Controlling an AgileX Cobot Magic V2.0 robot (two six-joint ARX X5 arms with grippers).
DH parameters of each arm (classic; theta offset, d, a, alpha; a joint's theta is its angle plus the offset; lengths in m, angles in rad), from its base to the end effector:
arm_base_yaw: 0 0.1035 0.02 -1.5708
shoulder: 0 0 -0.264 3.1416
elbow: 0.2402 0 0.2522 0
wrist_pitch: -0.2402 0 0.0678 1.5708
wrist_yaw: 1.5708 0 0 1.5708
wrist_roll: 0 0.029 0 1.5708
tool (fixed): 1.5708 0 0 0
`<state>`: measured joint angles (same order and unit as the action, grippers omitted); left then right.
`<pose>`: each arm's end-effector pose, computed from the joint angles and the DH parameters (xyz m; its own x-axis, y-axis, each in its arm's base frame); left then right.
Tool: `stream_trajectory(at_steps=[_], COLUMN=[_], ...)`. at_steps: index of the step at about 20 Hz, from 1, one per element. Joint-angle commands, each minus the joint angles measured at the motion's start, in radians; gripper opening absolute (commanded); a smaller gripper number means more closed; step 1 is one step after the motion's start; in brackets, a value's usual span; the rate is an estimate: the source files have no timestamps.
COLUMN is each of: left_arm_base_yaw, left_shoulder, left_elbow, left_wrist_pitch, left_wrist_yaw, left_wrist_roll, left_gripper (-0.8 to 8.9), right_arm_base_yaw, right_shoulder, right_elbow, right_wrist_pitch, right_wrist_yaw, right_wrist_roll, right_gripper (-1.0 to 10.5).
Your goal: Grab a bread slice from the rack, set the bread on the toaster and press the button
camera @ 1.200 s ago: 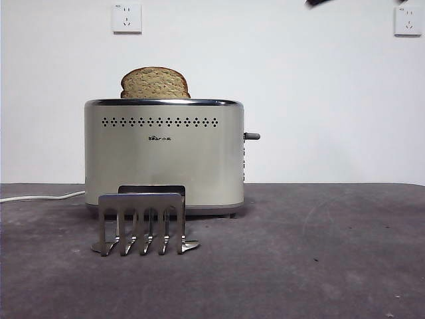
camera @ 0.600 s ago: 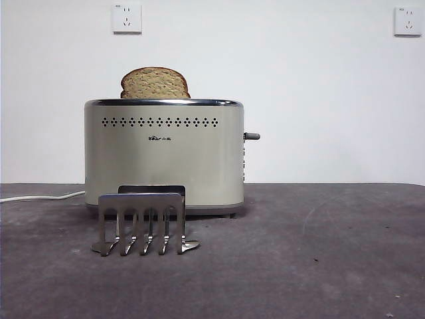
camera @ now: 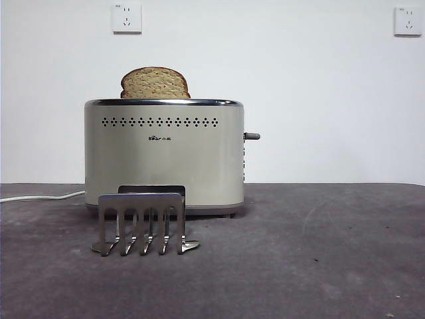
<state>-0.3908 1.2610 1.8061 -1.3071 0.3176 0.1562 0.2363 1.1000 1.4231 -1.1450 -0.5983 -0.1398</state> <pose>0.1693 -0.0795 0.4674 0.5165 -0.5506 -0.6558 0.6631 0.7417 -0.1004 0.1672 0.0571 0.4062 0.4151 0.6793 -0.6052 -0.6599 0.6827 0.3136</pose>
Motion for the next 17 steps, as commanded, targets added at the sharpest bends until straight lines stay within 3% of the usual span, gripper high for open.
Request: stream_trajectory(at_steps=[1, 5, 8, 12, 17], left_arm_base_yaw=[0.009, 0.110, 0.224, 0.354, 0.439], left_shoulder=[-0.014, -0.135, -0.288, -0.538, -0.812], left_elbow=[-0.005, -0.017, -0.138, -0.485, -0.969], left_wrist_pitch=[0.029, 0.300, 0.531, 0.859, 1.205], left_wrist_yaw=[-0.029, -0.034, -0.022, -0.088, -0.161], left_wrist_roll=[0.032, 0.105, 0.114, 0.114, 0.069], left_gripper=[-0.03, -0.03, -0.03, -0.03, -0.03], right_arm_base_yaw=[0.000, 0.000, 0.000, 0.000, 0.000], right_shoulder=[-0.003, -0.003, -0.003, -0.003, -0.003], right_elbow=[-0.008, -0.008, -0.008, -0.008, -0.008], right_wrist_pitch=[0.003, 0.003, 0.003, 0.003, 0.003], right_wrist_yaw=[0.003, 0.003, 0.003, 0.003, 0.003], right_wrist_roll=[-0.008, -0.008, -0.008, -0.008, -0.008], right_gripper=[0.0, 0.0, 0.0, 0.0, 0.0])
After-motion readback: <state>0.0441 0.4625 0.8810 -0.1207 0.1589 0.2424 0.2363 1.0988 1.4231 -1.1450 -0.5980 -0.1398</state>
